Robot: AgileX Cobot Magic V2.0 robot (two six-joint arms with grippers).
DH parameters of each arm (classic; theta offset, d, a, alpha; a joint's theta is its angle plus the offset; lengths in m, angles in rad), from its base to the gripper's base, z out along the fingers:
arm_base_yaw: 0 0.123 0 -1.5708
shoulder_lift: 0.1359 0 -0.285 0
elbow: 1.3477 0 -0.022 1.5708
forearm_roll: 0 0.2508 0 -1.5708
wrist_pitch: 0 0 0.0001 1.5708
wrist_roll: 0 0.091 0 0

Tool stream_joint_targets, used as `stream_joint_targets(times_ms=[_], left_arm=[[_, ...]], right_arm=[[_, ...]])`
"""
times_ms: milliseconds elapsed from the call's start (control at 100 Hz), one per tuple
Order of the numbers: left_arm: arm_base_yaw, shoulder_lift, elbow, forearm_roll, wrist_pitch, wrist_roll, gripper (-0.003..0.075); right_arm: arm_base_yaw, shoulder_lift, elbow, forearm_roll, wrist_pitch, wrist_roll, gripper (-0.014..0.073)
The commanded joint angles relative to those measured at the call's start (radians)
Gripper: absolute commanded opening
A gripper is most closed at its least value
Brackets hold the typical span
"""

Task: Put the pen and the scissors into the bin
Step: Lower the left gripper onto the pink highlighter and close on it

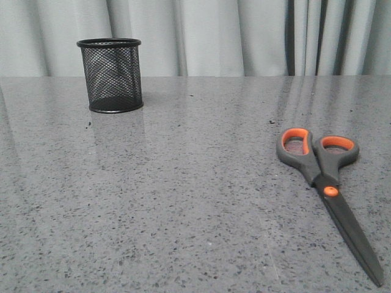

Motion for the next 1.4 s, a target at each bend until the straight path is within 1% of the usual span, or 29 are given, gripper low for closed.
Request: stream_joint_targets(times_ms=[0, 650, 700, 770, 830, 890, 930, 980, 1010, 1060, 1120, 1210, 1260, 1300, 1340, 1390], left_arm=[[0.003, -0.032, 0.044, -0.011, -0.045, -0.007, -0.0019], [0.003, -0.032, 0.044, -0.011, -0.045, -0.007, -0.0019], [0.003, -0.032, 0.044, -0.011, -0.045, -0.007, -0.0019], [0.003, -0.032, 0.044, -0.011, -0.045, -0.007, -0.0019], [0.003, -0.032, 0.044, 0.032, -0.064, -0.004, -0.0019], [0.003, -0.032, 0.044, 0.027, -0.108, -0.004, -0.0019], [0.003, -0.032, 0.044, -0.034, -0.170, -0.004, -0.0019], [0.003, -0.032, 0.044, -0.160, -0.256, -0.004, -0.0019], [0.003, -0.032, 0.044, -0.262, -0.301, -0.004, -0.0019], [0.003, -0.032, 0.044, -0.391, -0.378, -0.004, -0.0019], [0.003, -0.032, 0.044, -0.517, -0.440, -0.004, -0.0019], [0.003, -0.032, 0.044, -0.734, -0.498, -0.004, -0.0019], [0.003, -0.032, 0.044, -0.818, -0.506, -0.004, -0.0019], [0.003, -0.032, 0.044, -0.894, -0.518, -0.004, -0.0019], [0.003, -0.032, 0.040, -0.919, -0.513, -0.004, -0.0018], [-0.001, -0.032, 0.025, -0.904, -0.484, -0.004, -0.0008]], right_arm=[[-0.006, -0.019, 0.014, -0.004, -0.046, -0.007, -0.0076], [-0.006, -0.019, 0.014, -0.004, -0.056, -0.007, -0.0076], [-0.006, -0.019, 0.014, -0.019, -0.090, -0.007, -0.0076], [-0.006, -0.019, 0.013, -0.040, -0.179, -0.007, -0.0076], [-0.006, -0.019, 0.013, -0.040, -0.302, -0.007, -0.0076], [-0.006, -0.019, 0.013, -0.040, -0.407, -0.007, -0.0076], [-0.006, -0.019, 0.013, -0.030, -0.473, -0.007, -0.0076], [-0.006, -0.019, 0.013, 0.004, -0.555, -0.002, -0.0076], [-0.006, -0.019, 0.013, 0.043, -0.605, 0.011, -0.0076], [-0.006, -0.019, 0.013, 0.091, -0.644, 0.053, -0.0076], [-0.006, -0.019, 0.013, 0.140, -0.628, 0.063, -0.0076], [-0.006, -0.019, 0.006, 0.237, -0.512, 0.064, -0.0076], [-0.006, -0.019, -0.003, 0.242, -0.456, 0.064, -0.0076], [-0.006, -0.019, -0.007, 0.242, -0.450, 0.064, -0.0076], [-0.006, -0.019, -0.015, 0.242, -0.452, 0.064, -0.0076], [-0.006, -0.019, -0.036, 0.242, -0.452, 0.064, -0.0076]])
